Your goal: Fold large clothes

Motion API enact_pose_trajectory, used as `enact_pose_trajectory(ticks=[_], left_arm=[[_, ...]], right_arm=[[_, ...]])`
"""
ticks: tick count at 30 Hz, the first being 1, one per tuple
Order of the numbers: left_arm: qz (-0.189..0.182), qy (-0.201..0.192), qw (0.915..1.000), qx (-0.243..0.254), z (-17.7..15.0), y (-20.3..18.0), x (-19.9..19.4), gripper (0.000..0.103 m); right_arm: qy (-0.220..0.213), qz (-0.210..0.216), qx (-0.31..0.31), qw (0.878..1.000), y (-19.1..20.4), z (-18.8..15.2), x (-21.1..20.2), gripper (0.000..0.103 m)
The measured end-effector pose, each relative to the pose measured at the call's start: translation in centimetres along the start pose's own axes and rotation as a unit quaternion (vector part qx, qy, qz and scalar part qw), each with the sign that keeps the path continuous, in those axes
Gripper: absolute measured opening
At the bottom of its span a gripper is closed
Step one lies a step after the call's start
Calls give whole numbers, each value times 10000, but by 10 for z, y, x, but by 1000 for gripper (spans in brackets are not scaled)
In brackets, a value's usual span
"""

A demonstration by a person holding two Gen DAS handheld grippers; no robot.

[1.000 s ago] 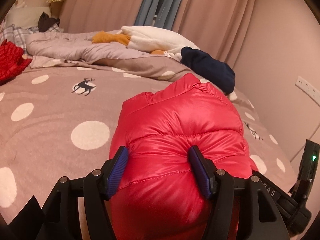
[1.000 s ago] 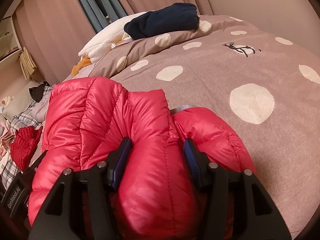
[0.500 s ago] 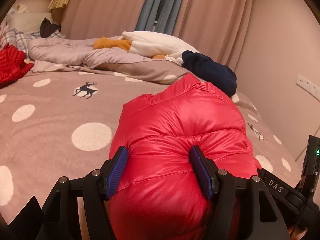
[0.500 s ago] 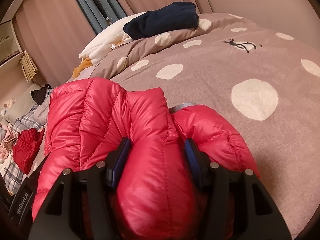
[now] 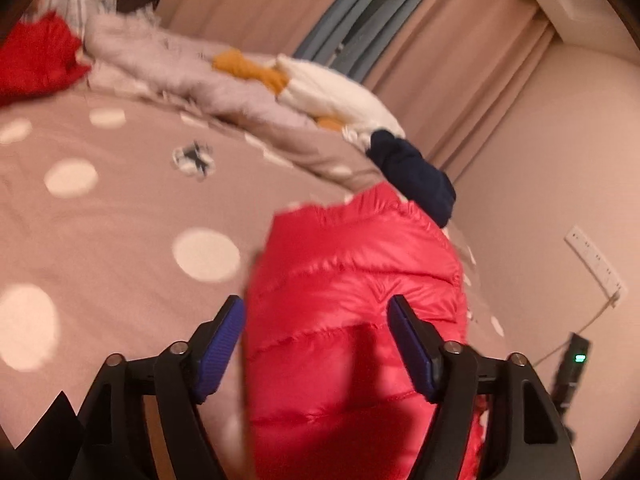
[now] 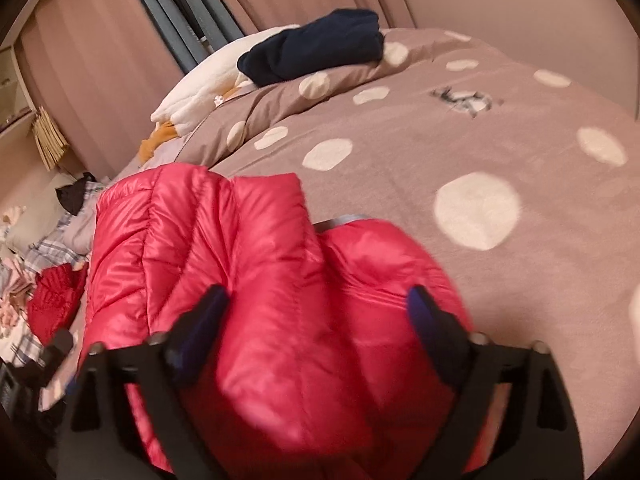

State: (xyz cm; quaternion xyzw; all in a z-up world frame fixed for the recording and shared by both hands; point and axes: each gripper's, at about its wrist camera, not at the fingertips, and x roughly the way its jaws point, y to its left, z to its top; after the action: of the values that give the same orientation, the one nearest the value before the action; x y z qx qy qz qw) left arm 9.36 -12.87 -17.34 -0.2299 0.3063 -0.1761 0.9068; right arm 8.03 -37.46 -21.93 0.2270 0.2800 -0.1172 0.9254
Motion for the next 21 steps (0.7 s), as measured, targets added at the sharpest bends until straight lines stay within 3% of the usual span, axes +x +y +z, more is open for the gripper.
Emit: enact_pose_trajectory(ticks=[3,5,7,10,13,16,19,21], left_arm=[[-20,-156,9999,-68,6,6,-18,102],[-205,-104,9991,-350,7,18,-26,102],[-321,-10,9990,-296,4,27,-29,102],[-14,127,9983,-576,-2,47,-27,102],[-619,523,9889,-1241,-4,66,-12,102],[-628,683,9858,-1398,-8,69,-5,102],[-948,997,9796,-1466,-13,67,7,102],[-1362,1310,9665,-1734,-19,66,23,102]], right_arm=[[-224,168,227,9994,-8,1,-28,103],[-260,349,446,9981,-18,-1,-37,102],[-168,541,801,9952,-31,-6,-43,102],[-57,810,1494,9854,-55,-15,-45,103],[90,996,1932,9760,-69,-24,-42,103],[318,1034,1997,9739,-72,-28,-35,103],[561,1185,1955,9719,-70,-33,-27,103],[720,1349,2081,9661,-70,-36,-19,103]])
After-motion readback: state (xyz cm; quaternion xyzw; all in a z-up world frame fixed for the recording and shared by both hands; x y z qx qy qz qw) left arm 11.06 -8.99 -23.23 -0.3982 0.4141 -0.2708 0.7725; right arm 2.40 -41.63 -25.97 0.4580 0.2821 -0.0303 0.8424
